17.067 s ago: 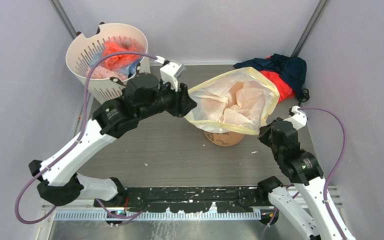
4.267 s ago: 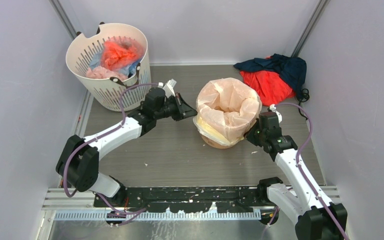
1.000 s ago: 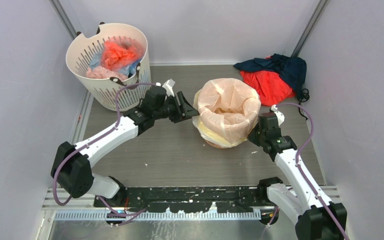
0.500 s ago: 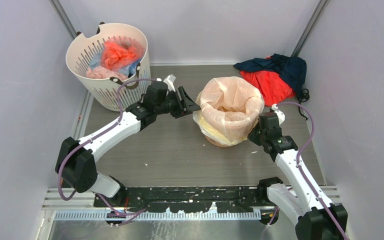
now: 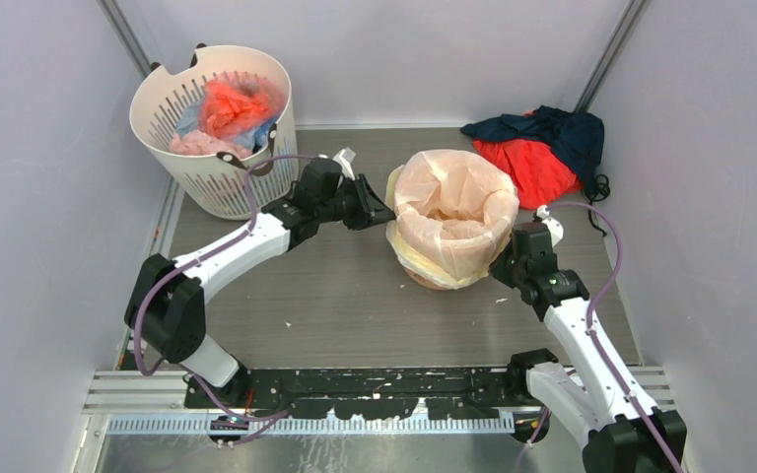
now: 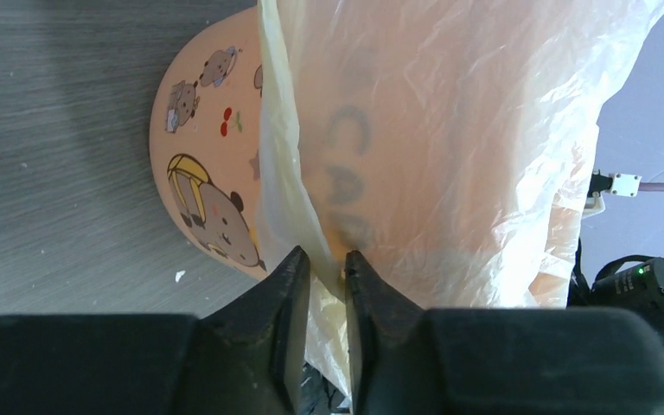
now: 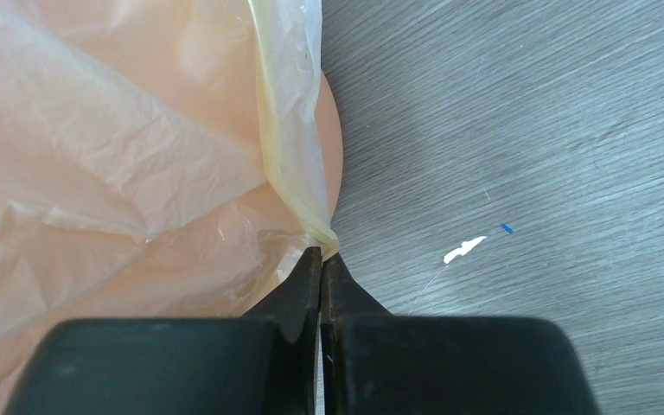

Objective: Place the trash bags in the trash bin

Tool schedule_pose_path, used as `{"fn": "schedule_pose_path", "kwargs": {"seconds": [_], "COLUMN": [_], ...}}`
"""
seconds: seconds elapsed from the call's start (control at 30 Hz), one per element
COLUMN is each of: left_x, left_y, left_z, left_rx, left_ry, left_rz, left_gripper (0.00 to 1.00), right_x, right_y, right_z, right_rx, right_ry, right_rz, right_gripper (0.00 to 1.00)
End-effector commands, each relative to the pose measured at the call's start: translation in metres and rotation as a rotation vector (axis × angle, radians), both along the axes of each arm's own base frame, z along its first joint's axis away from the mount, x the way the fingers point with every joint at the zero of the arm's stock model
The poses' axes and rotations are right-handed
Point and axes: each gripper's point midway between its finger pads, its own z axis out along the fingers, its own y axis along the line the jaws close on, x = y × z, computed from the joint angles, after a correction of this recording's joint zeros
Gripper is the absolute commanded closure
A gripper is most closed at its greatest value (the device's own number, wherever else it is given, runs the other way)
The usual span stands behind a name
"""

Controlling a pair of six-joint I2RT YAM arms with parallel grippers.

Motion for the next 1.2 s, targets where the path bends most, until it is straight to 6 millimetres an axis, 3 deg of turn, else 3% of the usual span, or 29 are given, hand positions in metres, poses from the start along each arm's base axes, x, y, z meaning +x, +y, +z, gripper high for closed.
{"fn": "schedule_pose_path", "kwargs": {"seconds": [0.0,0.1,0.37,0.6,1.17], "left_x": [0.014,0.016,0.005,-0.002,0.018], "left_y": [-0.013,-0.016,-0.004,0.012,0.021], "left_z": [0.032,0.031,0.020,-0.003,-0.079], "left_rx": [-0.071,-0.071,-0.054,0.018,0.169], "left_ry": [-0.081,-0.081,-0.083,-0.076,-0.018], "left_rz": [-0.014,-0.022,-0.011,0.011,0.062], "left_gripper": [0.82,1.00,1.00,1.00,1.00], "right_x": [0.007,0.007,0.005,0.006,0.004], "right_y": [0.001,0.001,-0.001,-0.002,-0.010], "right_z": [0.017,0.018,0.018,0.020,0.001], "right_rx": [0.005,0.005,0.001,-0.004,-0.004], "right_ry": [-0.061,-0.066,-0.068,-0.072,-0.040], "right_rz": [-0.001,-0.002,-0.006,-0.011,-0.088], "right_gripper": [0.99,0.99,0.99,0.99,0.99]}}
